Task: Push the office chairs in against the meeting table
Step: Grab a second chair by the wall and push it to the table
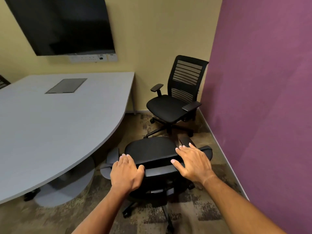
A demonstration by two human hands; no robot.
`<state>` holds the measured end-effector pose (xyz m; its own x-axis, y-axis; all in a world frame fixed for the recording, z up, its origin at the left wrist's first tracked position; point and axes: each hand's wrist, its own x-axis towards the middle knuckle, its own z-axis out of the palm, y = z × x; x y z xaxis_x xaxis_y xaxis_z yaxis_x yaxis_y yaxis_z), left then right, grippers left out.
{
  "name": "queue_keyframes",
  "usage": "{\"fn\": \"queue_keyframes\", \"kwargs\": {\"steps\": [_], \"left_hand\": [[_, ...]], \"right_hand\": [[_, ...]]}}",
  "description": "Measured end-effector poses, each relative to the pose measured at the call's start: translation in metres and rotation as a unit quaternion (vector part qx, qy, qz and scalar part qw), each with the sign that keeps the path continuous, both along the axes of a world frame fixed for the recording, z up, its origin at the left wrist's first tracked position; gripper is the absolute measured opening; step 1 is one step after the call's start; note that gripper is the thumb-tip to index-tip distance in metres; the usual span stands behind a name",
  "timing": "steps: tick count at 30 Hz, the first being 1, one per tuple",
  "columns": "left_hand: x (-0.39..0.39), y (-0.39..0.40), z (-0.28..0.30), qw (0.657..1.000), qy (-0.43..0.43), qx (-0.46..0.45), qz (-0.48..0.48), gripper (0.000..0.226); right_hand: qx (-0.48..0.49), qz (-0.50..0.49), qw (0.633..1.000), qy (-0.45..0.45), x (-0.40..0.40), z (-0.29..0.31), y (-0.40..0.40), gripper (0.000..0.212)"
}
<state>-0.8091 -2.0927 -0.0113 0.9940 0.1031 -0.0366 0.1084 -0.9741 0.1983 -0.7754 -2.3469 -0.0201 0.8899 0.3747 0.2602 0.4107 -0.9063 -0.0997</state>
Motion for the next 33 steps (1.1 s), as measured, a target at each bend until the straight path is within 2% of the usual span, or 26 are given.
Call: {"fn": "queue_keyframes", "kwargs": {"steps": [15, 26, 33], "left_hand": [[0.017, -0.064, 0.01, 0.991, 0.027, 0.002, 0.128, 0.062], [0.051, -0.128, 0.007, 0.969, 0.016, 0.009, 0.247, 0.072], [0.071, -0.15, 0.006, 0.958, 0.02, -0.011, 0.286, 0.079]], "right_hand": [[0.025, 0.111, 0.994, -0.01, 0.083, -0.001, -0.04, 0.064], [0.022, 0.225, 0.974, -0.024, 0.164, 0.001, -0.077, 0.063], [0.026, 0.276, 0.961, -0.026, 0.204, -0.001, -0.087, 0.063]]}}
